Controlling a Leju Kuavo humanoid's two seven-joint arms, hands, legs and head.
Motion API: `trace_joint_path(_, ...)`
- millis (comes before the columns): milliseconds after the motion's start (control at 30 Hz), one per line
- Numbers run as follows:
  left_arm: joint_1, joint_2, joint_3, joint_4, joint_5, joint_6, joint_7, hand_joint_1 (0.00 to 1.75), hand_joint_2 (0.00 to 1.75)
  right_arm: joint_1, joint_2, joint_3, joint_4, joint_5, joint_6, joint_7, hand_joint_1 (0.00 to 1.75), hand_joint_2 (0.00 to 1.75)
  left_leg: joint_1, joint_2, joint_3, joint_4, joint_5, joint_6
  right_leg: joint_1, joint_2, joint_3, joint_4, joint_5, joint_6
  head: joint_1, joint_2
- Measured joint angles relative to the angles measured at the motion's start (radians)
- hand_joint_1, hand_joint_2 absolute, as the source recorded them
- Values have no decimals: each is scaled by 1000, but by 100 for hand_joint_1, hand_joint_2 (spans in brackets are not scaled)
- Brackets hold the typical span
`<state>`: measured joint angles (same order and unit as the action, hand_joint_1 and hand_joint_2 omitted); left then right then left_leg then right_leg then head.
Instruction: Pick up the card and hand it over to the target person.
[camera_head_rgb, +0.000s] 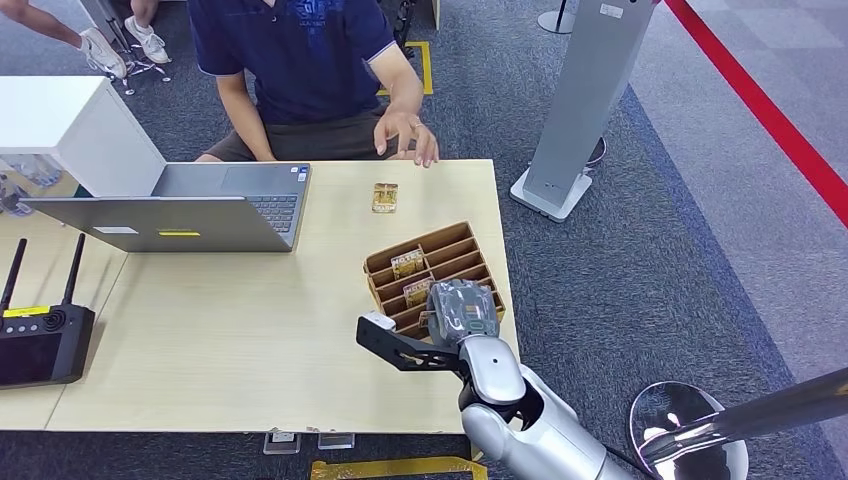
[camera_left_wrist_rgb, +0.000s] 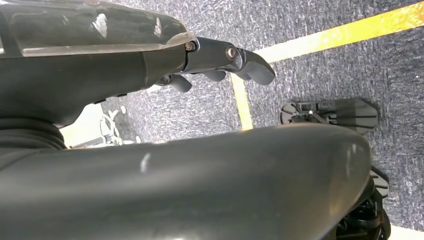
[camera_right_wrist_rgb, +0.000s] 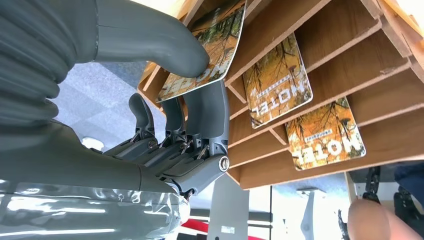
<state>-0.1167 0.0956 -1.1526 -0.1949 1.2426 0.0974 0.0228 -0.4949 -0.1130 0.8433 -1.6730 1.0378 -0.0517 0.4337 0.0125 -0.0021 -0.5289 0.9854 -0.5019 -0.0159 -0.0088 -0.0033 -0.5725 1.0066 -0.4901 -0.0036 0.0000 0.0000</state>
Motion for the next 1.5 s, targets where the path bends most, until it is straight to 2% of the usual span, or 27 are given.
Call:
trace_joint_path(67,0,-1,1,-1,1,1,0,0,0,-13,-14,-25,-78,-25,71,18,127,175,0,0,-2,2,0,1,0,0,-2,2,0,0,0,0)
trace_joint_path(167,0,-3,2,0,1,0,0,0,0,-23,1,-27,-36,-34,63,0,127,175,-1,0,-4,4,-1,1,-1,0,-4,4,-1,1,0,0)
trace_joint_path(433,-2,3,-20,-5,-23,0,0,0,0,-128,91,-28,234,-79,-8,-58,127,175,-1,4,0,0,0,-1,-1,4,-1,1,1,0,0,0)
trace_joint_path(633,-9,5,-36,-6,-41,-4,1,0,0,-218,139,-23,421,-114,-46,-95,127,175,-1,5,0,0,0,-1,-1,5,-1,1,1,0,0,0)
trace_joint_path(767,-13,5,-39,-4,-45,-9,10,0,0,-281,201,4,601,-138,-95,-136,127,175,0,5,1,0,1,-1,-1,5,-1,1,2,0,0,0)
trace_joint_path(933,-16,5,-42,-3,-48,-11,14,0,0,-310,250,19,743,-151,-143,-163,127,175,-1,6,2,-2,1,-1,-1,6,0,0,2,-1,0,0)
trace_joint_path(1200,-17,4,-41,-4,-47,-9,18,0,0,-322,266,19,825,-143,-194,-186,127,175,0,3,2,-2,1,-1,0,3,1,0,1,-1,0,0)
trace_joint_path(1433,-18,5,-46,-5,-53,-10,18,0,0,-318,265,14,825,-130,-210,-180,127,175,0,2,0,-1,1,-1,0,1,0,0,1,0,0,0)
trace_joint_path(1500,-20,7,-54,-6,-63,-11,13,0,0,-314,261,13,814,-126,-209,-177,64,175,0,1,0,-1,1,-1,0,1,0,0,1,-1,0,0)
